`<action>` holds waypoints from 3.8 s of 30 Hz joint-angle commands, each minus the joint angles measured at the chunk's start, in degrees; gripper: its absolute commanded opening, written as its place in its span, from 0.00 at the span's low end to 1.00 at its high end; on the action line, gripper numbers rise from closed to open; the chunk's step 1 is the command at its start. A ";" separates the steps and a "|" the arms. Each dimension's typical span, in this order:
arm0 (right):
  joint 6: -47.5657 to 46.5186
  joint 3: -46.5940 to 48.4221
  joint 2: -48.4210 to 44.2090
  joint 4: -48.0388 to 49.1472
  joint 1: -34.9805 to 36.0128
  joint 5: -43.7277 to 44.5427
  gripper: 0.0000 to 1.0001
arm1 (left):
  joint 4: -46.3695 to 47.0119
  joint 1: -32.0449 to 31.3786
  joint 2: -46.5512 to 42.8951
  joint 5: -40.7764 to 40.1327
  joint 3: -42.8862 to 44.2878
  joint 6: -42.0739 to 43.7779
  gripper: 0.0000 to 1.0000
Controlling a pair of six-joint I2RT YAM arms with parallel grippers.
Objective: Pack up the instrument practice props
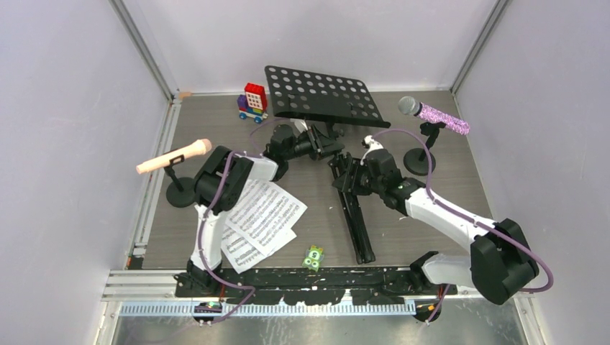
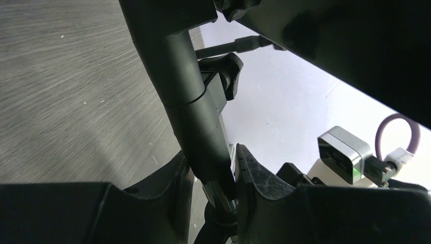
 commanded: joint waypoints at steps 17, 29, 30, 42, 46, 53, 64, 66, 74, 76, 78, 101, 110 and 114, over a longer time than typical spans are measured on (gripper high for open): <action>0.59 -5.82 2.79 24.60 -3.21 20.70 0.00 | 12.30 3.43 11.86 -4.19 3.35 6.29 0.22; 3.73 -6.59 1.30 28.37 -3.30 22.23 0.01 | 18.80 3.48 7.63 -9.32 -5.54 4.83 0.82; 3.52 -6.25 1.42 28.18 -3.30 22.00 0.01 | 19.47 3.48 6.94 -9.64 -6.68 4.74 0.82; -5.27 -1.36 6.38 26.94 -3.43 17.73 0.00 | 26.59 2.49 -4.10 -9.91 -19.76 4.73 0.94; -6.49 0.49 8.69 25.55 -3.78 17.50 0.01 | 23.68 0.06 -13.52 -11.23 -25.21 10.64 1.00; -4.51 2.47 12.46 24.58 -4.74 18.27 0.01 | -15.53 -8.54 -39.25 -24.13 -26.47 34.01 1.00; -1.87 6.99 19.30 17.51 -5.23 18.35 0.46 | -62.94 -11.41 -77.98 -39.33 -30.08 37.87 1.00; -1.29 7.20 20.77 16.79 -5.24 18.56 0.50 | -68.87 -11.46 -87.22 -40.71 -31.53 36.37 1.00; -0.05 6.23 20.69 13.54 -5.26 20.73 1.00 | -88.03 -11.47 -105.76 -47.41 -31.94 32.63 1.00; -0.12 6.14 19.24 11.36 -5.29 23.08 1.00 | -89.40 -11.46 -107.40 -48.31 -31.84 32.72 1.00; -0.24 6.24 17.66 8.51 -5.29 25.33 1.00 | -90.39 -11.46 -107.89 -49.77 -31.63 32.91 1.00; -4.36 4.63 -11.98 -19.63 -5.23 16.92 1.00 | -97.93 -11.47 -92.82 -47.70 -24.78 33.94 1.00; 1.36 0.03 -30.01 -24.12 -5.44 37.28 1.00 | -102.76 -11.46 -87.02 -48.88 -21.12 29.76 1.00; -0.23 -0.68 -33.56 -23.89 -6.89 44.96 0.99 | -103.84 -11.47 -88.92 -44.22 -16.80 35.57 1.00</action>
